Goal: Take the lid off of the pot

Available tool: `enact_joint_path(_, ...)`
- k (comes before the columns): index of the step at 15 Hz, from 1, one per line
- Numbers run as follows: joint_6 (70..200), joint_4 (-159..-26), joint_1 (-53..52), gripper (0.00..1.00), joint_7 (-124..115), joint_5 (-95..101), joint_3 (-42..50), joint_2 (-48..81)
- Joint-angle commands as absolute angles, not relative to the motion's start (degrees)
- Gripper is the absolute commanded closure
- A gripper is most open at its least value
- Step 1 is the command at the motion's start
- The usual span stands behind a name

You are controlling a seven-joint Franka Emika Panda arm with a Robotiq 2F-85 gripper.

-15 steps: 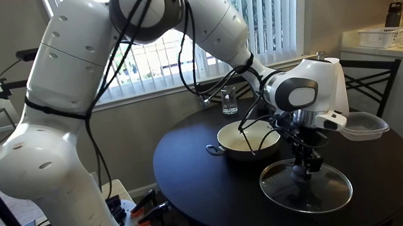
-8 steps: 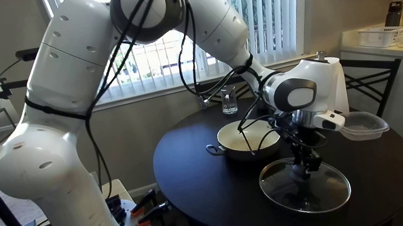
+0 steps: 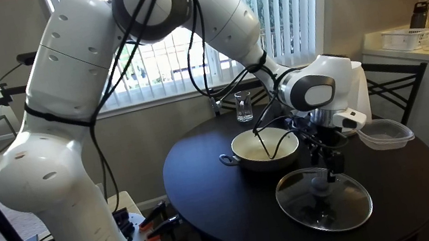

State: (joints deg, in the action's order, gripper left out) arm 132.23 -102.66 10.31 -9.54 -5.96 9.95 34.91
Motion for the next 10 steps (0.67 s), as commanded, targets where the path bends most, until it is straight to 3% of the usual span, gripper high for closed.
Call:
enact_joint_path(1, 132.54, -104.09, 9.20, 0.00, -11.12, -5.22, 10.07, 32.30)
enact_joint_path(10, 132.11, -102.54, 9.71, 0.00, -9.67, -5.70, 9.59, 33.43)
